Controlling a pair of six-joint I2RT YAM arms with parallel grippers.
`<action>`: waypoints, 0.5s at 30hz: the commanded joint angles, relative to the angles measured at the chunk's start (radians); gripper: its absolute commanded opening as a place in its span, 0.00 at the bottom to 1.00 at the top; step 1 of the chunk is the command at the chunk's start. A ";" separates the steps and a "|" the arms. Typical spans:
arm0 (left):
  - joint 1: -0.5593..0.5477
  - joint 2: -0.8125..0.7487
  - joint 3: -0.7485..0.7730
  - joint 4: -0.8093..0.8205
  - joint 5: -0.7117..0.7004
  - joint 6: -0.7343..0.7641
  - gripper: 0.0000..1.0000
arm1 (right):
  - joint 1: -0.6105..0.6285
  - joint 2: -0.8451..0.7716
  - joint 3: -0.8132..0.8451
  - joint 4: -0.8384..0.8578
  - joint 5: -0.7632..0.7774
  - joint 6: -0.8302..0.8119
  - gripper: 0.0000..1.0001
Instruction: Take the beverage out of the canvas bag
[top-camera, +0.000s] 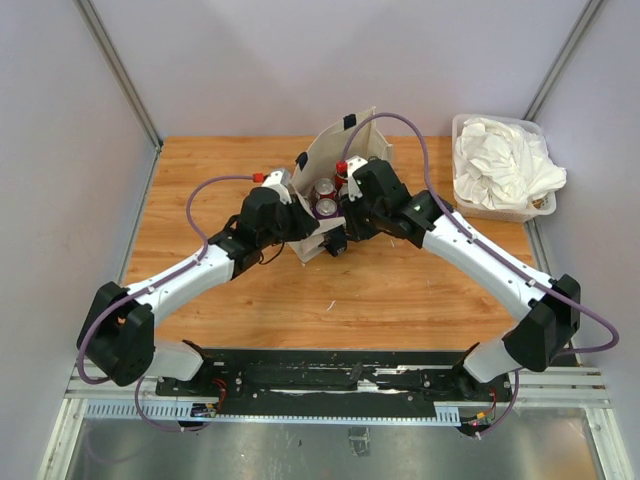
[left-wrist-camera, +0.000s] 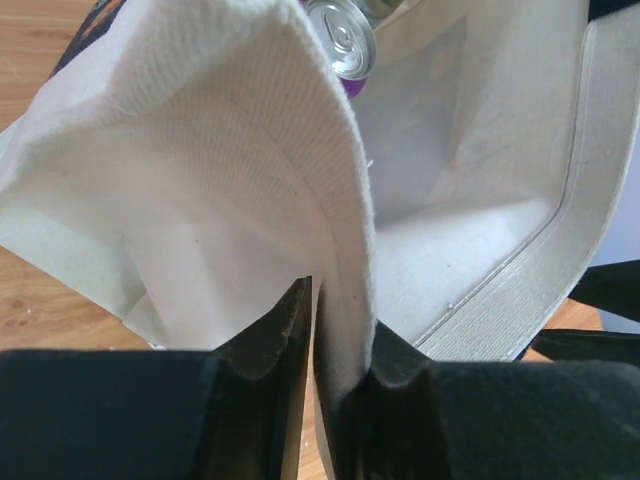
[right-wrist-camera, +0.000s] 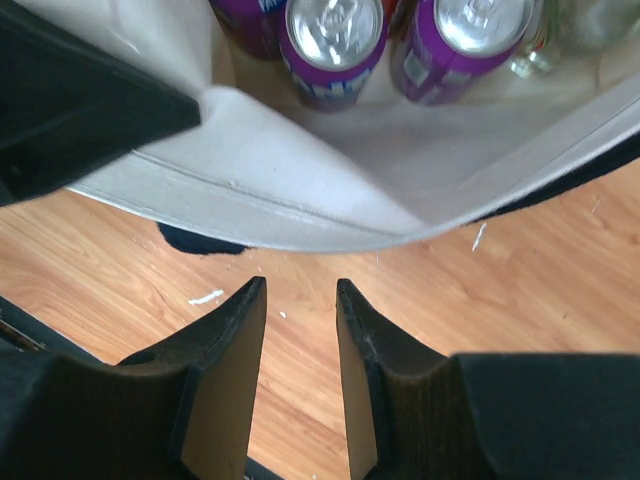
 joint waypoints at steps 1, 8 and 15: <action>-0.026 0.032 -0.034 -0.098 0.010 -0.007 0.27 | 0.014 0.007 -0.062 -0.020 0.031 0.028 0.35; -0.026 0.027 -0.016 -0.117 0.000 -0.001 0.46 | 0.013 0.046 -0.116 -0.028 0.043 0.055 0.31; -0.026 0.072 -0.014 -0.111 0.020 0.001 0.40 | 0.023 -0.028 -0.001 -0.073 0.050 0.062 0.31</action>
